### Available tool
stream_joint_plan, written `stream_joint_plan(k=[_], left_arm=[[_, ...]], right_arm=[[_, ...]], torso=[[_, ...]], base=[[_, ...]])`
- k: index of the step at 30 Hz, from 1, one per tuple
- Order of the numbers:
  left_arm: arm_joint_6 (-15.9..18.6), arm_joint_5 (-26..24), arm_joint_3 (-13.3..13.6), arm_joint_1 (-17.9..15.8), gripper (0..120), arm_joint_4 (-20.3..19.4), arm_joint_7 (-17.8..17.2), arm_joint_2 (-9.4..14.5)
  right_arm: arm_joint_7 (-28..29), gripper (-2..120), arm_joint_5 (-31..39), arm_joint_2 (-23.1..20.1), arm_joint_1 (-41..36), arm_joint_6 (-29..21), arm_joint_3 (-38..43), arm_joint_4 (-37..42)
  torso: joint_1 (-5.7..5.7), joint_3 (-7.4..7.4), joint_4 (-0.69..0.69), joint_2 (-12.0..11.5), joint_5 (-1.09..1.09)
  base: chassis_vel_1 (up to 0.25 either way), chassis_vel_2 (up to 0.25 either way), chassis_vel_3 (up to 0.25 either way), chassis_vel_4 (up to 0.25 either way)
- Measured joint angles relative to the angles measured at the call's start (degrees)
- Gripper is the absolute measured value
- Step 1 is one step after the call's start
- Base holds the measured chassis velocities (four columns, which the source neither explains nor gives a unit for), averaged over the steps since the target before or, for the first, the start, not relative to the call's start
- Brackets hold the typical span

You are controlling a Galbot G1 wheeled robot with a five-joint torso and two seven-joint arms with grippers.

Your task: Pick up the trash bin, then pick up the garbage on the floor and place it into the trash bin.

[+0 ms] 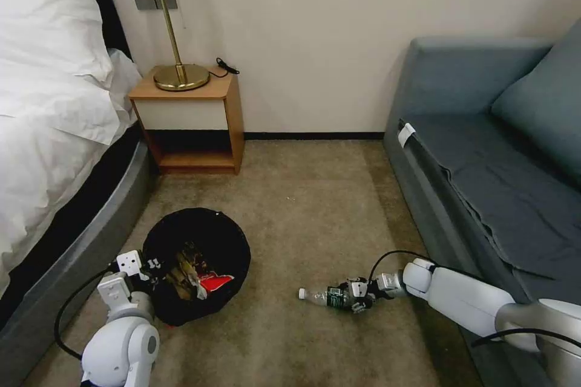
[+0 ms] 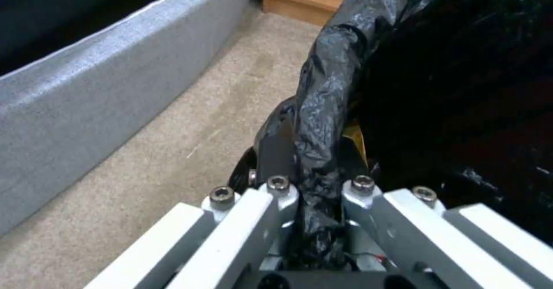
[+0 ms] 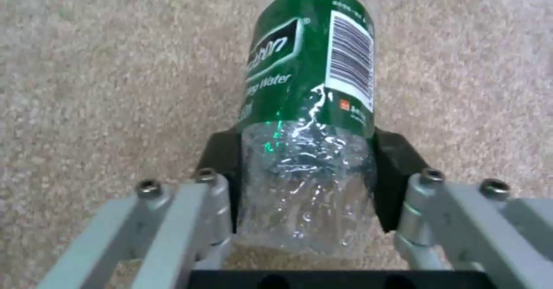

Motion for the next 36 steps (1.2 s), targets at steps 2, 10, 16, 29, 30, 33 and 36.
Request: stream_joint_plan(k=[2,10,16,29,30,33,36], left_arm=[[0.00,0.04,0.02,-0.06,3,0.00,0.00,0.00],[0.02,0.23,0.23,-0.20,3,0.17,0.00,-0.01],[0.13,0.28,0.24,-0.29,3,0.27,0.01,0.17],[0.39,0.43,0.66,-0.59,3,0.50,-0.06,0.17],[0.40,0.49,0.72,-0.60,3,0.50,-0.08,0.12],[0.52,0.50,0.85,-0.58,3,0.30,-0.03,0.00],[0.53,0.62,0.84,-0.50,3,0.16,-0.10,-0.04]], right_arm=[[0.16,31,0.45,-0.42,-0.29,-0.07,0.29,0.76],[1.21,26,2.14,-1.70,-0.61,-0.28,2.07,3.62],[3.21,26,8.37,-4.72,0.96,-3.05,8.53,13.84],[7.77,26,19.02,-4.82,11.72,-8.66,11.54,38.48],[8.96,26,19.83,-4.28,12.21,-9.11,10.81,39.86],[13.00,26,21.62,-1.72,13.14,-10.47,5.54,43.76],[14.36,26,21.39,0.07,13.56,-10.52,1.92,43.96]], torso=[[0.00,0.00,0.00,0.00,0.00],[0.00,0.00,0.00,0.01,0.00],[0.00,0.00,-0.01,0.01,0.00],[0.00,0.00,0.01,0.01,0.06],[0.00,-0.01,0.00,0.02,-0.06],[0.00,0.00,0.01,0.01,0.01],[0.00,0.00,0.00,0.01,0.00]], base=[[0.000,0.000,0.000,0.000],[0.000,0.000,0.000,0.000],[0.000,0.000,0.000,0.000],[0.000,0.000,0.000,0.000],[0.000,0.000,0.000,0.000],[0.000,0.000,0.000,0.000],[0.000,0.000,0.000,0.000]])
